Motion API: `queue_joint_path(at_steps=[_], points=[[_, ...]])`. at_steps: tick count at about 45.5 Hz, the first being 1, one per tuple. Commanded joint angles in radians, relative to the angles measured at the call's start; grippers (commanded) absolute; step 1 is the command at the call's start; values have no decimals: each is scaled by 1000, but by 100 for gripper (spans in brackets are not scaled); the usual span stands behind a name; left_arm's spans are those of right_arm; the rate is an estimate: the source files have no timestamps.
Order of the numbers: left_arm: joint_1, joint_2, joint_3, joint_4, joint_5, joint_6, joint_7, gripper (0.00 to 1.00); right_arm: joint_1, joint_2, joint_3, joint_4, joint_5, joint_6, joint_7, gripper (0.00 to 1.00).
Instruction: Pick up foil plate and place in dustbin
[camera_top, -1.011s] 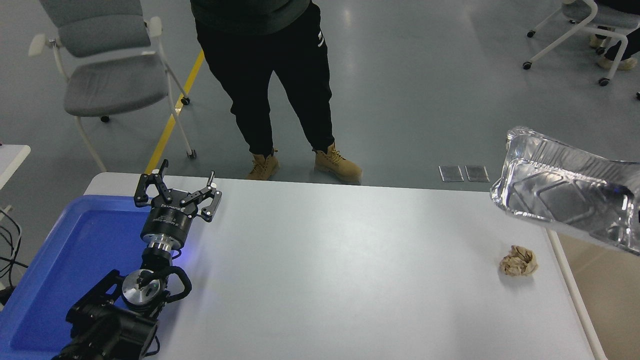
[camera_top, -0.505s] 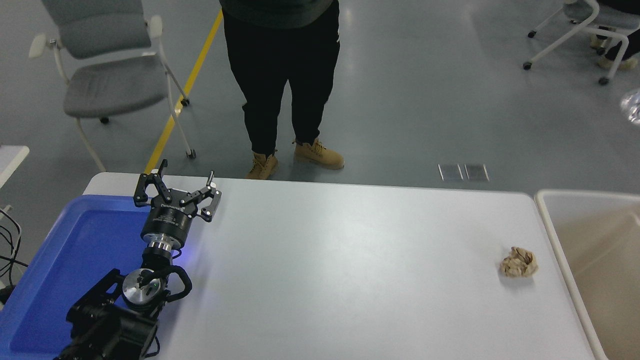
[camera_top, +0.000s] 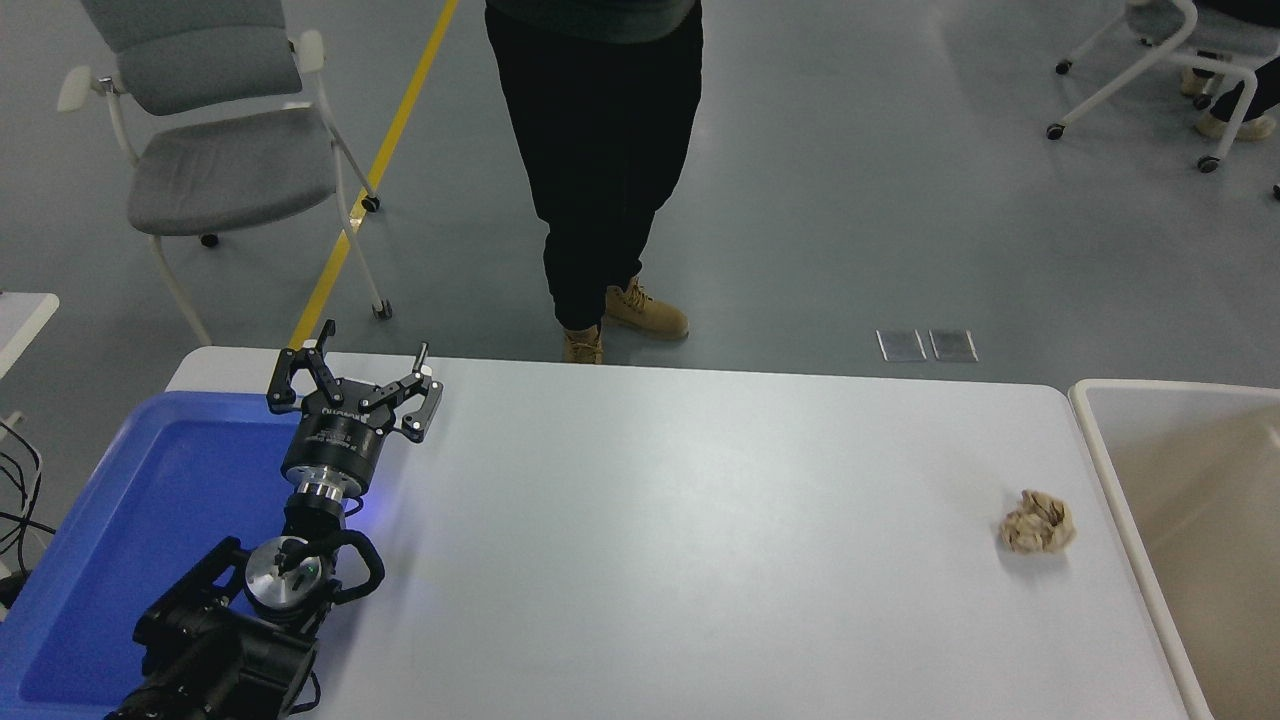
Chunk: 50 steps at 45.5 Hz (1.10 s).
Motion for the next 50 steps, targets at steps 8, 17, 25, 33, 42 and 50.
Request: queue_joint_path(at_steps=[8,17,25,33,42,50], points=[[0,1,-2,0,0,0,0,99,-428,393,443,-493,23,-43,-34,0],[0,-1,-2,0,0,0,0,99,-458,441,485,-495,20,-54,-34,0],[0,1,0,0,0,0,0,99,-480,468,483,-495,15,-68,-32,0],[0,1,0,0,0,2,0,99,-487,487,471,-496,14,-69,-31,0],[0,1,0,0,0,0,0,99,-494,485,468,-498,12,-71,-25,42],[0,-1,0,0,0,0,0,99,-471,480,469,-498,14,-68,-25,100]])
